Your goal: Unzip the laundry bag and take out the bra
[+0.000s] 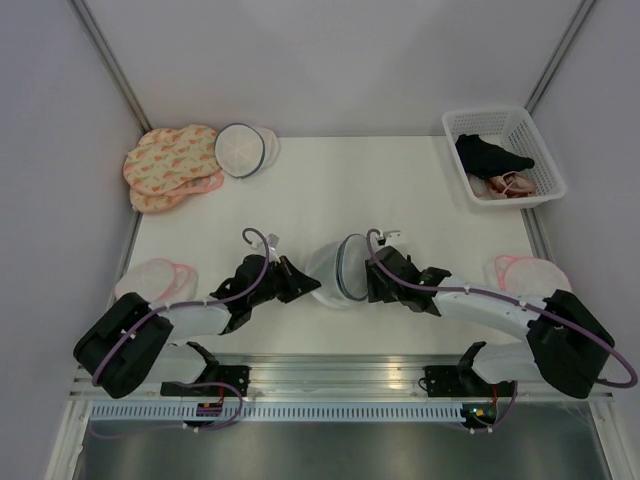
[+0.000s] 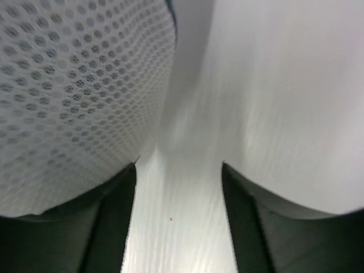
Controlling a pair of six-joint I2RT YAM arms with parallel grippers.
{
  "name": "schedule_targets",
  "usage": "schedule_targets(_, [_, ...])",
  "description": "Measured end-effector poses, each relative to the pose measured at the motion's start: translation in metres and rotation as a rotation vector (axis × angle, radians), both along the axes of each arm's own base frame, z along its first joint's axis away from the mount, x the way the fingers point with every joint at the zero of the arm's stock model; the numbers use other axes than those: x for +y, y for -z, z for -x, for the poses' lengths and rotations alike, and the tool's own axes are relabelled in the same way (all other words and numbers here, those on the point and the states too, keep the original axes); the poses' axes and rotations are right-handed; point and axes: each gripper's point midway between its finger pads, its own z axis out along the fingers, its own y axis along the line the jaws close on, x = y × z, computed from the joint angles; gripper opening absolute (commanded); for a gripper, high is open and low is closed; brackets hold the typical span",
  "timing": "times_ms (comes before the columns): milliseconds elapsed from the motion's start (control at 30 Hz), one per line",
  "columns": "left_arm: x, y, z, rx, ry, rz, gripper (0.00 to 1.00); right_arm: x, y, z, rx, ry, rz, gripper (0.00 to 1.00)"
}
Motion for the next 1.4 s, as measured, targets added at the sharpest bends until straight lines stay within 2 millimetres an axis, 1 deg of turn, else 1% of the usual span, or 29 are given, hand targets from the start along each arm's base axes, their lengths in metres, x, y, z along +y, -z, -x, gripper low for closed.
schedule_targets(33, [0.002,-0.003,0.000,-0.009,-0.004,-0.007,0.02,-0.003,-0.009,-0.001,-0.023,0.005,-0.002,0.77])
schedule_targets(100, [0.006,-0.007,0.001,-0.020,-0.011,-0.022,0.02,-0.005,-0.031,-0.002,-0.073,0.003,-0.025,0.79])
schedule_targets(133, [0.008,-0.009,0.001,-0.023,-0.016,-0.032,0.02,-0.004,-0.045,-0.003,-0.100,-0.006,-0.045,0.80])
schedule_targets(167, [0.009,-0.010,0.001,-0.027,-0.019,-0.040,0.02,0.001,-0.063,-0.004,-0.134,-0.019,-0.077,0.81])
schedule_targets(267, [0.013,-0.011,0.001,-0.027,-0.026,-0.062,0.02,0.017,-0.106,-0.009,-0.214,-0.055,-0.160,0.82])
schedule_targets(300, [0.014,-0.010,0.002,-0.024,-0.028,-0.069,0.02,0.023,-0.118,-0.011,-0.235,-0.069,-0.182,0.82])
schedule_targets(367, [0.015,-0.010,0.002,-0.020,-0.029,-0.074,0.02,0.035,-0.133,-0.013,-0.257,-0.096,-0.203,0.83])
schedule_targets(400, [0.016,-0.009,0.003,-0.018,-0.029,-0.076,0.02,0.043,-0.139,-0.013,-0.262,-0.113,-0.207,0.83])
schedule_targets(500, [0.017,-0.008,0.005,-0.009,-0.028,-0.084,0.02,0.068,-0.146,-0.016,-0.259,-0.156,-0.205,0.84])
schedule_targets(600, [0.016,-0.009,0.008,-0.006,-0.021,-0.086,0.02,0.092,-0.143,-0.016,-0.240,-0.191,-0.186,0.86])
schedule_targets(667, [0.016,-0.010,0.009,-0.009,-0.020,-0.084,0.02,0.104,-0.137,-0.019,-0.228,-0.197,-0.165,0.87])
schedule_targets(700, [0.016,-0.011,0.009,-0.011,-0.019,-0.083,0.02,0.107,-0.132,-0.020,-0.220,-0.195,-0.150,0.87])
schedule_targets(767, [0.017,-0.012,0.010,-0.011,-0.020,-0.084,0.02,0.102,-0.118,-0.020,-0.204,-0.167,-0.101,0.88])
schedule_targets(833, [0.019,-0.013,0.010,-0.011,-0.025,-0.088,0.02,0.085,-0.107,-0.022,-0.197,-0.108,-0.033,0.88])
schedule_targets(900, [0.021,-0.017,0.010,-0.020,-0.034,-0.088,0.02,0.064,-0.098,-0.021,-0.198,-0.041,0.032,0.89])
schedule_targets(1033, [0.025,-0.026,0.008,-0.050,-0.059,-0.083,0.02,0.007,-0.085,-0.011,-0.203,0.101,0.168,0.89])
schedule_targets(1100, [0.027,-0.027,0.007,-0.055,-0.065,-0.088,0.02,-0.021,-0.085,-0.005,-0.214,0.163,0.234,0.89])
schedule_targets(1167, [0.028,-0.025,0.008,-0.052,-0.066,-0.096,0.02,-0.041,-0.093,-0.002,-0.238,0.207,0.266,0.88])
schedule_targets(1200, [0.029,-0.023,0.009,-0.049,-0.065,-0.100,0.02,-0.044,-0.098,-0.002,-0.251,0.210,0.260,0.87])
schedule_targets(1267, [0.030,-0.020,0.010,-0.043,-0.063,-0.106,0.02,-0.040,-0.104,-0.002,-0.269,0.186,0.208,0.85])
schedule_targets(1300, [0.030,-0.018,0.010,-0.040,-0.063,-0.108,0.02,-0.034,-0.106,0.000,-0.270,0.161,0.165,0.83])
schedule_targets(1400, [0.030,-0.016,0.011,-0.033,-0.062,-0.113,0.02,-0.009,-0.106,0.004,-0.265,0.060,0.031,0.82])
